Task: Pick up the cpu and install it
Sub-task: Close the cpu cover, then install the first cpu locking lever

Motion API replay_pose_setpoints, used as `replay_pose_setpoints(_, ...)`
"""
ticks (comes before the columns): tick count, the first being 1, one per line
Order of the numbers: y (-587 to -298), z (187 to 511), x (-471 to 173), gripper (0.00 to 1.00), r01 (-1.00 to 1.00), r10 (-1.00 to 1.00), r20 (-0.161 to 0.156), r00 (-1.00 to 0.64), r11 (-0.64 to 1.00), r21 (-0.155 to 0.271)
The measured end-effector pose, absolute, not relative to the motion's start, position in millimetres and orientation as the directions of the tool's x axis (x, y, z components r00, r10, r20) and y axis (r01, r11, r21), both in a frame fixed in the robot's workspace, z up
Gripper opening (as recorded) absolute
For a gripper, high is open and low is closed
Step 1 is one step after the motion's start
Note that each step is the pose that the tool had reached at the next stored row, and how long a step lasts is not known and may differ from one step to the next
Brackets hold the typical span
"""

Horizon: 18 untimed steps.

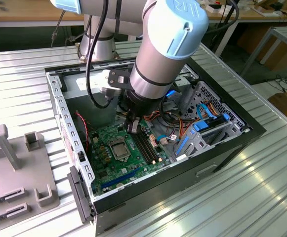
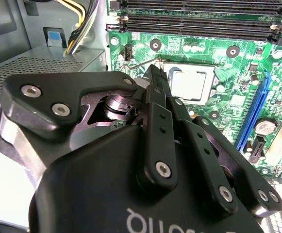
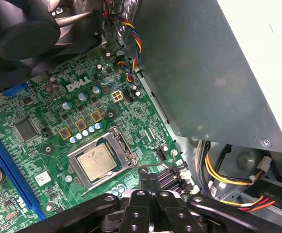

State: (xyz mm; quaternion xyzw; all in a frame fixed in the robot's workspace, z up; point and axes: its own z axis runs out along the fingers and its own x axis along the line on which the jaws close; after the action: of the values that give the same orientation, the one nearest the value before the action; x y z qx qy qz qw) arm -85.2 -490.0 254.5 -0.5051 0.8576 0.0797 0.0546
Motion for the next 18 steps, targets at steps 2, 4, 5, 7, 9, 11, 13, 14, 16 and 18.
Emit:
replay_pose_setpoints(2, -490, 254, -85, 0.11, -0.875, -0.858, -0.174, -0.484, 0.477, 0.081)
replay_pose_setpoints(4, -490, 255, -87, 0.11, -0.875, -0.858, -0.173, -0.484, 0.477, 0.081)
replay_pose_setpoints(5, -491, 254, -89, 0.11, -0.875, -0.858, -0.174, -0.484, 0.477, 0.081)
replay_pose_setpoints(7, -493, 254, -94, 0.11, -0.875, -0.858, -0.174, -0.484, 0.477, 0.081)
replay_pose_setpoints(9, -496, 254, -99, 0.11, -0.875, -0.858, -0.173, -0.484, 0.477, 0.081)
replay_pose_setpoints(11, -498, 254, -100, 0.11, -0.875, -0.858, -0.173, -0.484, 0.477, 0.082)
replay_pose_setpoints(13, -498, 254, -100, 0.11, -0.875, -0.858, -0.173, -0.484, 0.477, 0.082)
replay_pose_setpoints(14, -499, 254, -100, 0.11, -0.875, -0.858, -0.173, -0.484, 0.477, 0.082)
replay_pose_setpoints(16, -499, 254, -100, 0.11, -0.875, -0.858, -0.173, -0.484, 0.477, 0.082)
replay_pose_setpoints(18, -499, 254, -100, 0.11, -0.875, -0.858, -0.173, -0.484, 0.477, 0.082)
